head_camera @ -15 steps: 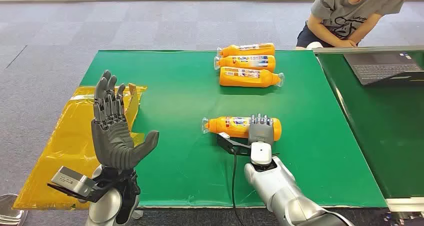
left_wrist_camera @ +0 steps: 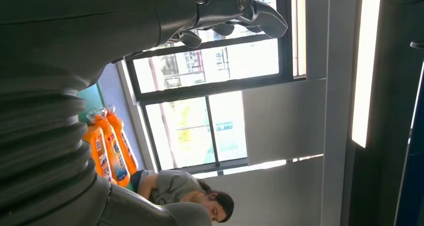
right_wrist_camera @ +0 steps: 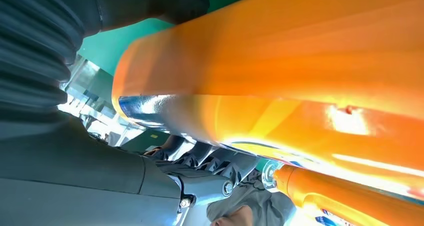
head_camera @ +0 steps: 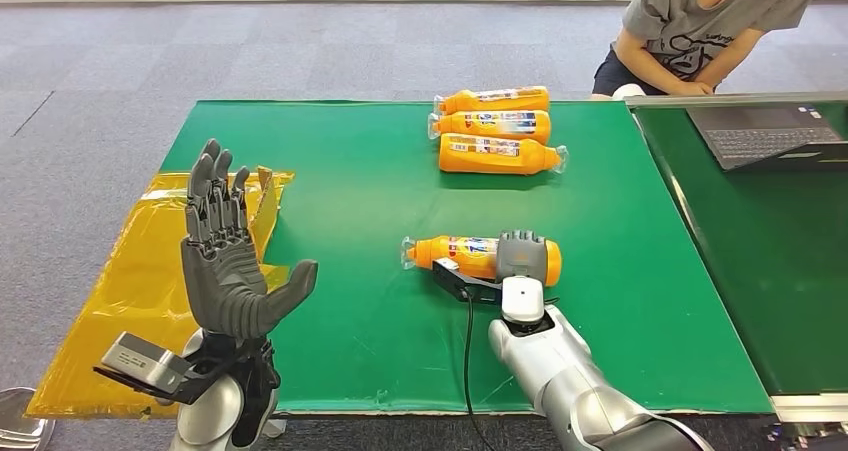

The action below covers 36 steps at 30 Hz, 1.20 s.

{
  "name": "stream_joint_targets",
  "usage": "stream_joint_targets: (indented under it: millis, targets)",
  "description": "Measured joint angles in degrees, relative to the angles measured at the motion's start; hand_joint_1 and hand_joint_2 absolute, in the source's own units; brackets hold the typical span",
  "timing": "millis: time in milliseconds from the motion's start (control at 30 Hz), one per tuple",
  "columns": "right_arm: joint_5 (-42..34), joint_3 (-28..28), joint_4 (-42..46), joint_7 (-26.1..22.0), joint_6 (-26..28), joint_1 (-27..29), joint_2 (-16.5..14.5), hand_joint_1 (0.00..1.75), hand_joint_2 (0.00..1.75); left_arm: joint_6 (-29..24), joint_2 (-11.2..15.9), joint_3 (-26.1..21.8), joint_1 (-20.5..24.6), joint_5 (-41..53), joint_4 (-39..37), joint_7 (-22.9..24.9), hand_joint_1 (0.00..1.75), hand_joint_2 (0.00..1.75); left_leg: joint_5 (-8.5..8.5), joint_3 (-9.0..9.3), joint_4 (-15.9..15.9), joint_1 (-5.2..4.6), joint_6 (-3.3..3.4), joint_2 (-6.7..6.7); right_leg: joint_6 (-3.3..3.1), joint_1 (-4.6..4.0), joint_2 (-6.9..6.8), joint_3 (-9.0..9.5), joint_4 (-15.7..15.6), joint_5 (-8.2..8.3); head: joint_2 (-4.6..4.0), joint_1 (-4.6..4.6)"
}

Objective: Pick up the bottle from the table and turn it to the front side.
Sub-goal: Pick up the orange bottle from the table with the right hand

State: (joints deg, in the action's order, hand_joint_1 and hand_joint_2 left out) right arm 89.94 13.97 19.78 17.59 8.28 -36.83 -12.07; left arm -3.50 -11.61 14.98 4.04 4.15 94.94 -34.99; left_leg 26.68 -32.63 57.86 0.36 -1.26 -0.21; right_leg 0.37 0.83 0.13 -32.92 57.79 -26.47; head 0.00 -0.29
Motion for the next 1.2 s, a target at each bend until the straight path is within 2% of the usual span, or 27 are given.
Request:
stream_joint_targets:
  millis: [867, 967, 1100, 1200]
  targets:
    - [0.0, -0.1, 0.0, -0.6, 0.7, 0.0, 0.0, 1.75, 1.75, -0.1, 0.0, -0.2, 0.0, 0.0, 0.0, 0.0, 0.0, 1.75, 0.0, 0.02, 0.0, 0.0, 0.0, 0.0, 0.0, 0.0, 0.0, 0.02, 0.0, 0.0, 0.0, 0.01]
    - [-2.1, -0.8, 0.1, -5.7, 4.7, 0.4, -0.4, 1.75, 1.75, -0.4, 0.0, -0.3, -0.2, 0.3, 0.2, -0.1, 0.0, 1.75, 0.0, 0.01, 0.0, 0.01, 0.0, 0.09, -0.04, -0.01, 0.05, 0.01, 0.0, 0.03, 0.0, 0.01]
    - [-9.0, -2.4, 3.4, -18.9, 12.9, 2.7, -2.5, 1.75, 1.75, -1.3, 0.0, -0.9, -1.4, 0.6, 1.2, -0.6, 0.0, 1.75, -0.02, -0.06, 0.0, 0.03, -0.03, 0.18, -0.07, -0.04, 0.1, -0.14, 0.0, 0.05, 0.0, -0.01]
    - [-13.5, -2.5, 10.1, -23.3, 14.8, 6.0, -4.0, 1.75, 1.75, -1.5, 0.0, -1.4, -2.5, 1.0, 1.9, -0.9, 0.0, 1.75, -0.04, -0.16, 0.0, 0.08, -0.06, -0.01, -0.11, -0.1, -0.06, -0.18, 0.0, 0.02, 0.0, -0.01]
